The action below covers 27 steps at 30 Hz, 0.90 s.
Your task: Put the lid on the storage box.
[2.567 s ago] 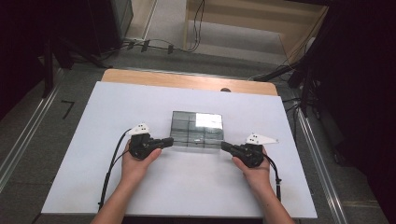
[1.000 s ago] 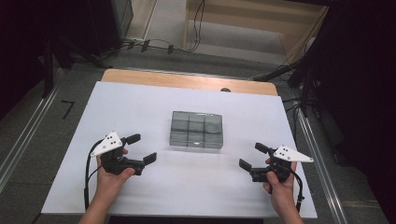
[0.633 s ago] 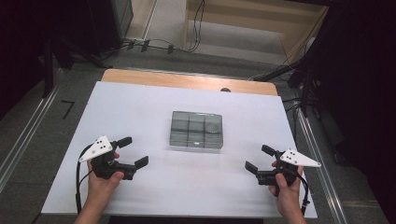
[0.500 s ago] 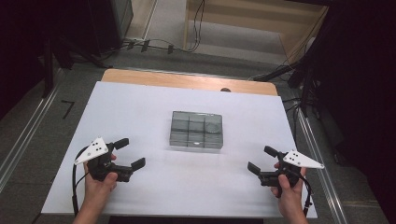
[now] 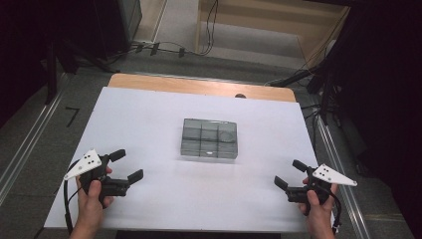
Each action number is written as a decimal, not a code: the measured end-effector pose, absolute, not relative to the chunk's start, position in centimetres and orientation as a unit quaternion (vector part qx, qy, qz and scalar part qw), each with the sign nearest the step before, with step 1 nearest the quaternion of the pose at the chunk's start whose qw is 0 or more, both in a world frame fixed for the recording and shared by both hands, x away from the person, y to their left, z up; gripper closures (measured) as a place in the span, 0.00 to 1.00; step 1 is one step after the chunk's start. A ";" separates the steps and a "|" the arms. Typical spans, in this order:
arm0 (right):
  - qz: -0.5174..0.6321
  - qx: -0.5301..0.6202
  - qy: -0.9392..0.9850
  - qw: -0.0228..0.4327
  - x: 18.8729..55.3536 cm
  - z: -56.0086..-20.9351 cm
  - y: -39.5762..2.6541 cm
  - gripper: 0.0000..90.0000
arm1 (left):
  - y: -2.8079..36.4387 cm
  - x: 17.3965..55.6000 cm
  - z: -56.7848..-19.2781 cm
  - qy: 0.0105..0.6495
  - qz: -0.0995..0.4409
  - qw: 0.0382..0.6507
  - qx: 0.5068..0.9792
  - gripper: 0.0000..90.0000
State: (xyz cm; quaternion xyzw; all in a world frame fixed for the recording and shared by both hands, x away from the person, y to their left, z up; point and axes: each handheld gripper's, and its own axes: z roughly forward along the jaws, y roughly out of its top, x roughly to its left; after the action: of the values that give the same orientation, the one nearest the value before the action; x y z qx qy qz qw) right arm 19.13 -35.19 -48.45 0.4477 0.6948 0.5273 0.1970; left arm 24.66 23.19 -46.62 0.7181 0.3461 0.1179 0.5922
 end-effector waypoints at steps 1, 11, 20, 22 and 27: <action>0.527 0.449 0.694 0.197 19.1 -48.5 -35.4 0.00 | 23.4 24.7 -46.6 0.347 0.120 0.591 0.718 0.00; 0.523 0.464 0.685 0.204 19.1 -48.8 -36.9 0.00 | 26.1 24.6 -46.7 0.367 0.143 0.587 0.707 0.00; 0.516 0.481 0.677 0.211 19.2 -49.6 -38.4 0.00 | 28.5 24.6 -46.8 0.383 0.162 0.585 0.697 0.00; 0.517 0.483 0.674 0.210 19.3 -49.7 -38.6 0.00 | 28.8 24.6 -47.0 0.387 0.163 0.583 0.696 0.00; 0.514 0.485 0.676 0.209 19.4 -49.9 -38.7 0.00 | 28.6 24.8 -47.4 0.386 0.159 0.577 0.702 0.00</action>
State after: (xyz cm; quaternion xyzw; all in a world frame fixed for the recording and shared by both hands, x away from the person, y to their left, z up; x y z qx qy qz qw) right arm 19.38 -38.65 -49.88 0.4846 0.6758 0.5145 0.2092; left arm 24.78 28.62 -47.36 0.7017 0.3859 0.1592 0.5774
